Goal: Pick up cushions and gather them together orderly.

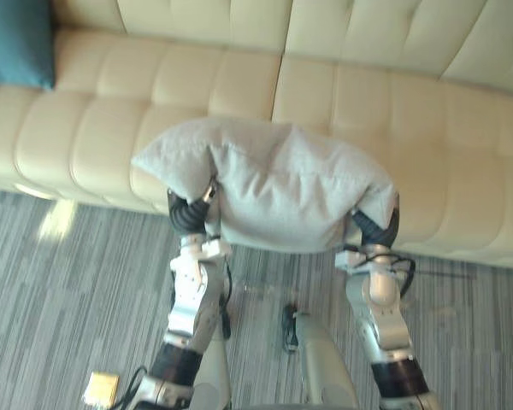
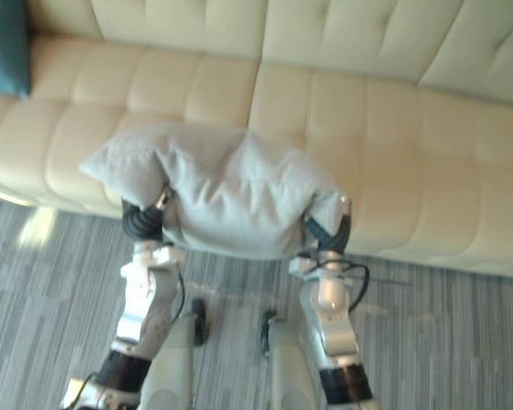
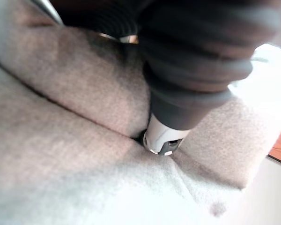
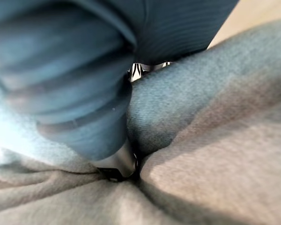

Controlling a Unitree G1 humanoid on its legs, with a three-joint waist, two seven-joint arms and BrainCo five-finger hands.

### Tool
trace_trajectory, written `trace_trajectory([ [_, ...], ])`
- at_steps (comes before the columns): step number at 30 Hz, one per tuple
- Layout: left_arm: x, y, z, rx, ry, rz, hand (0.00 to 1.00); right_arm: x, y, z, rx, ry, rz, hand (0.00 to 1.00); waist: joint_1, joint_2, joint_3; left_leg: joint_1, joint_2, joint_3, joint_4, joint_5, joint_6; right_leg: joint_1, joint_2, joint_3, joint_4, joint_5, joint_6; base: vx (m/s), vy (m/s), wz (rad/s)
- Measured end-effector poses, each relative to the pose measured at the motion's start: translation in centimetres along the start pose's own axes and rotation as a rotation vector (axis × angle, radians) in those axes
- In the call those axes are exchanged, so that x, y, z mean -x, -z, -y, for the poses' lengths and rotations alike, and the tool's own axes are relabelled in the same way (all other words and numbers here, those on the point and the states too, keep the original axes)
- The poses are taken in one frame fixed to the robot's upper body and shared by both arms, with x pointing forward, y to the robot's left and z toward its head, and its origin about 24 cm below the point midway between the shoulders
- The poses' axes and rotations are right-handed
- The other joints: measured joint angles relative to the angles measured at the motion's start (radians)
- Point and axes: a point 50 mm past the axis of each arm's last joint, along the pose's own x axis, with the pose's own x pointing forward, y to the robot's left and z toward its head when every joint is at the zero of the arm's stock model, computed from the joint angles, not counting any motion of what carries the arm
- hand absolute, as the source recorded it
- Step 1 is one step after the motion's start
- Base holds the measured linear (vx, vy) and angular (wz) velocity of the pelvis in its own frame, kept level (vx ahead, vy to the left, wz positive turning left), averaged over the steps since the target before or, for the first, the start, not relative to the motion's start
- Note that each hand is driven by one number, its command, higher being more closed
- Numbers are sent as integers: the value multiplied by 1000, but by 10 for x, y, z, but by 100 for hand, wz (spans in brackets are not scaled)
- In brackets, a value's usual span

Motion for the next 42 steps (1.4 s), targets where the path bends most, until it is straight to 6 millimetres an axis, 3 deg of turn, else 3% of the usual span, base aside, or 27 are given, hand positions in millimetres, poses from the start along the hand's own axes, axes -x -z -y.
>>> trace_trajectory([
  [1, 7, 1, -2, -6, 4, -16, 100, 5, 3, 3, 4, 3, -15, 100, 3, -3, -16, 29, 3, 10, 1, -28, 6, 27, 0, 9, -6, 0, 11, 85, 90, -38],
  [2, 10, 3, -4, -11, 1, -29, 100, 7, 5, 3, 8, -1, -28, 100, 7, -3, -19, 61, 8, 28, -2, -46, 8, 25, -2, 10, 33, 26, 58, 84, 111, -44],
  [4, 13, 4, -7, -19, -8, -40, 100, 10, 8, 3, 8, -4, -48, 100, 10, -5, -21, 102, 12, 54, -7, -65, 10, -7, -17, -7, 124, 73, 99, 28, 97, -45],
  [6, 15, 6, -10, -32, -10, -52, 100, 12, 14, 2, 12, -8, -71, 100, 9, -7, -22, 157, 13, 76, -33, -69, 13, -24, -40, -44, 191, 134, 87, 55, 76, -34],
  [7, 15, 7, -12, -40, -9, -61, 100, 13, 19, 3, 21, -7, -95, 100, 7, -7, -24, 204, 14, 79, -71, -62, 26, -36, -56, -78, 227, 183, 62, 131, 13, -19],
  [8, 16, 8, -14, -52, -6, -71, 100, 15, 25, 5, 33, -6, -122, 100, 5, -5, -40, 233, 12, 82, -115, -55, 36, -39, -67, -110, 214, 151, 38, 155, -16, -16],
  [11, 17, 13, -16, -67, 0, -88, 100, 17, 35, 8, 52, -10, -166, 100, 3, -3, -81, 273, 12, 78, -201, -35, 24, -45, -60, -129, 35, 119, 29, 206, -84, -18],
  [13, 16, 19, -22, -117, 24, -120, 100, 20, 46, 14, 87, -27, -214, 100, -10, -15, -109, 328, 9, 74, -304, -1, -22, -16, -28, -72, -356, 274, 20, 372, -184, 9],
  [14, 19, 30, -28, -150, 30, -170, 100, 20, 54, 19, 125, -45, -251, 100, -39, -1, -112, 358, 9, 38, -323, 6, -55, 34, -12, -62, -460, 444, -46, 309, -165, 16],
  [15, 20, 33, -29, -157, 28, -191, 100, 19, 56, 22, 145, -53, -263, 100, -37, 15, -116, 361, 20, 16, -335, 9, -55, 33, 3, -61, -455, 445, -46, 430, -252, -10],
  [16, 21, 37, -31, -170, 29, -213, 100, 16, 57, 25, 171, -63, -275, 100, -31, 28, -114, 377, 32, -7, -354, 27, -82, 9, 19, -60, -406, 408, -63, 248, -159, -35],
  [19, 29, 52, -28, -180, 52, -297, 100, 25, 59, 38, 213, -49, -316, 100, -50, 43, -122, 388, 68, -66, -275, 61, -120, 53, 50, -94, -347, 314, -86, 296, -188, 7],
  [21, 35, 56, -28, -158, 60, -327, 100, 35, 51, 41, 208, -41, -310, 100, -53, 50, -120, 328, 101, -97, -67, 80, -100, 138, 73, -129, -378, 284, -103, 278, -171, 38],
  [22, 40, 57, -31, -140, 50, -340, 100, 41, 40, 38, 189, -49, -283, 100, -43, 53, -120, 267, 129, -99, 107, 148, -73, 196, 92, -139, -399, 257, -110, 293, -155, 12],
  [23, 46, 56, -35, -126, 35, -354, 100, 41, 30, 34, 170, -62, -244, 100, -30, 57, -125, 210, 155, -91, 256, 190, -77, 255, 102, -132, -419, 229, -130, 201, -100, 6],
  [24, 47, 56, -35, -125, 35, -355, 100, 41, 29, 34, 168, -63, -238, 100, -28, 58, -127, 203, 156, -86, 271, 184, -77, 259, 102, -131, -420, 227, -130, 191, -55, -6],
  [25, 51, 57, -34, -110, 32, -362, 100, 38, 22, 30, 156, -72, -202, 100, -24, 66, -146, 153, 160, -43, 314, 135, -54, 276, 101, -124, -436, 226, -144, 171, 0, -7],
  [26, 52, 57, -32, -92, 29, -364, 100, 35, 17, 28, 144, -77, -170, 100, -14, 75, -154, 129, 157, 4, 276, 86, -19, 290, 95, -123, -450, 226, -149, 217, 14, -7],
  [27, 52, 58, -31, -87, 27, -364, 100, 34, 16, 27, 139, -78, -161, 100, -11, 75, -156, 128, 148, 20, 235, 70, -11, 296, 87, -124, -452, 231, -146, 231, 56, 0],
  [29, 52, 58, -30, -82, 28, -367, 100, 29, 16, 25, 135, -76, -147, 100, -12, 74, -158, 155, 78, 22, -46, 47, 3, 321, 51, -126, -459, 235, -140, 242, 100, 4],
  [30, 52, 58, -30, -82, 29, -368, 100, 28, 18, 26, 137, -74, -150, 100, -12, 75, -159, 172, 59, 11, -130, 56, -1, 330, 44, -127, -464, 236, -138, 202, 123, -3],
  [31, 53, 59, -30, -86, 33, -372, 100, 28, 22, 27, 145, -71, -162, 100, -14, 82, -162, 211, 23, -18, -274, 135, -6, 345, 40, -120, -470, 235, -124, 160, 140, -17],
  [32, 53, 59, -31, -98, 40, -375, 100, 27, 29, 29, 154, -66, -183, 100, -13, 99, -177, 241, 13, -44, -351, 241, -31, 363, 52, -97, -482, 213, -84, 243, 217, -14],
  [33, 53, 59, -33, -106, 42, -378, 100, 27, 32, 30, 155, -61, -197, 100, -15, 100, -180, 255, 11, -48, -371, 226, -46, 371, 52, -94, -487, 211, -76, 218, 222, -11],
  [36, 56, 61, -42, -163, 60, -407, 100, 32, 49, 32, 165, -38, -282, 100, -19, 69, -197, 326, -36, -29, -503, 251, -22, 383, 11, -65, -517, 220, -48, 120, 133, -4],
  [42, 54, 59, -44, -189, 77, -405, 100, 19, 53, 28, 171, -55, -272, 100, -22, 69, -200, 354, -83, -2, -597, 290, 8, 382, -32, -33, -571, 245, -9, 28, 94, -8],
])
